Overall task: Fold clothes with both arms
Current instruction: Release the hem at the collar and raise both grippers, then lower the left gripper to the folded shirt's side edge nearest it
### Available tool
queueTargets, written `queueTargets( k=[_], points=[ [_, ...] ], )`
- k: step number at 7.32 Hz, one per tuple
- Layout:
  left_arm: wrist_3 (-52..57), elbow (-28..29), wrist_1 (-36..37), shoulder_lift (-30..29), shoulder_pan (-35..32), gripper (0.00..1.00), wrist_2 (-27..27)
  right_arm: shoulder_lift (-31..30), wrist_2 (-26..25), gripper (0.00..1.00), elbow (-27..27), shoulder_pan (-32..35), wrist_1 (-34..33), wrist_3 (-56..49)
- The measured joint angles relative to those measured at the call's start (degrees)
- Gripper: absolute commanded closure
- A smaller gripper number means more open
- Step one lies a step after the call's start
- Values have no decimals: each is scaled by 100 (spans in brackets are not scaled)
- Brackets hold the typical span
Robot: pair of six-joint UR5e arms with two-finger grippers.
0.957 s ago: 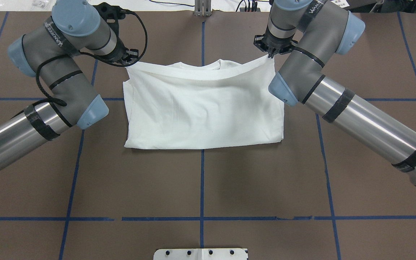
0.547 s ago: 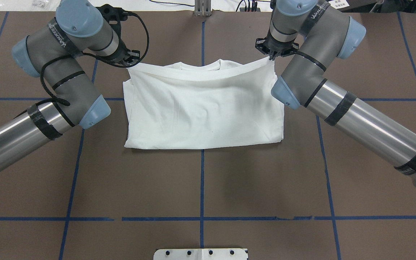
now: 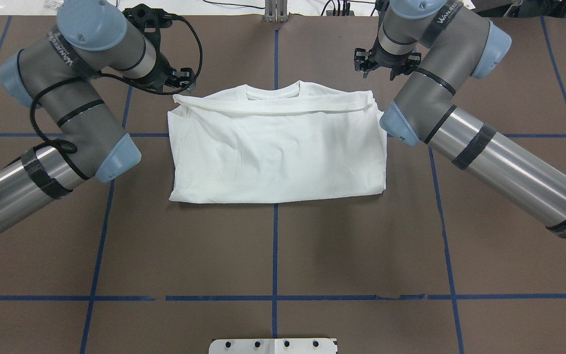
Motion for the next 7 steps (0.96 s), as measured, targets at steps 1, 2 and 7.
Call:
queueTargets(
  k=[1,2,7],
  points=[
    [-74,-404,-6,298,86,0,-157,-28,29,0,36,0,13,-68],
    [-243,-762,-70,629,304,0,-204,-46,38,0,75,-2,23,-91],
    [-1290,-1039,-1034,1484,1530,4,369,-81,21,0,202,-50,44,-48]
  ],
)
